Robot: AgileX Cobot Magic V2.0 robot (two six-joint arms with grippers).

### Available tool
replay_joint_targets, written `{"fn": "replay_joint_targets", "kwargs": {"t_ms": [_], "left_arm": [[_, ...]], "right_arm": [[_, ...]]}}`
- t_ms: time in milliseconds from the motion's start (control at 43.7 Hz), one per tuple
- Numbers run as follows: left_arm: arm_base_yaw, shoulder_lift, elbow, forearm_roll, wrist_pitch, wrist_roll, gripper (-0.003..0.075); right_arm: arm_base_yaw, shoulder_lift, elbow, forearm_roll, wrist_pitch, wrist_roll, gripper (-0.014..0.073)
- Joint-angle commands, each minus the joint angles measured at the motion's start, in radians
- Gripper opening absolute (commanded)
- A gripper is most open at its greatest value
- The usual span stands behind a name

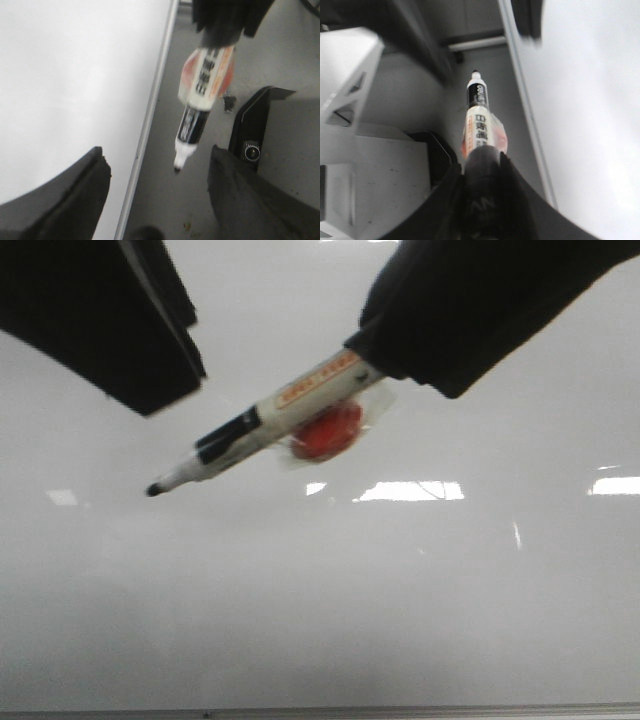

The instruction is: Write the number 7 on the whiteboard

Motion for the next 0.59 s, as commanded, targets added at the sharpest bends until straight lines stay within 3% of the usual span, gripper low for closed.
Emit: {"fn": "replay_joint_targets", "kwargs": {"t_ms": [0,183,275,572], "left_arm": [[0.061,-0.080,-0.026,-0.004,-0.047,-0.036,0.0429],[0.212,-0.209,0.019,-0.004,-0.091,-0.175,0.0429],[0.278,-0.254,0.045,-0.004,-0.108,-0.243,0.0429],[0.341,-0.258,0.063,-0.008,-0.124,-0.252,0.0417]], "right_arm": [[-0.053,-0.064,-0.035,-0.072,-0.037,0.094,-0.0039],[-0.224,-0.175,-0.021,-0.168,-0.042,0.373,-0.0039],[-0.297,-0.223,0.030,-0.148,-0.144,0.488,-0.0039],[-0.302,-0.166,0.051,-0.037,-0.308,0.434,-0.0039]]}}
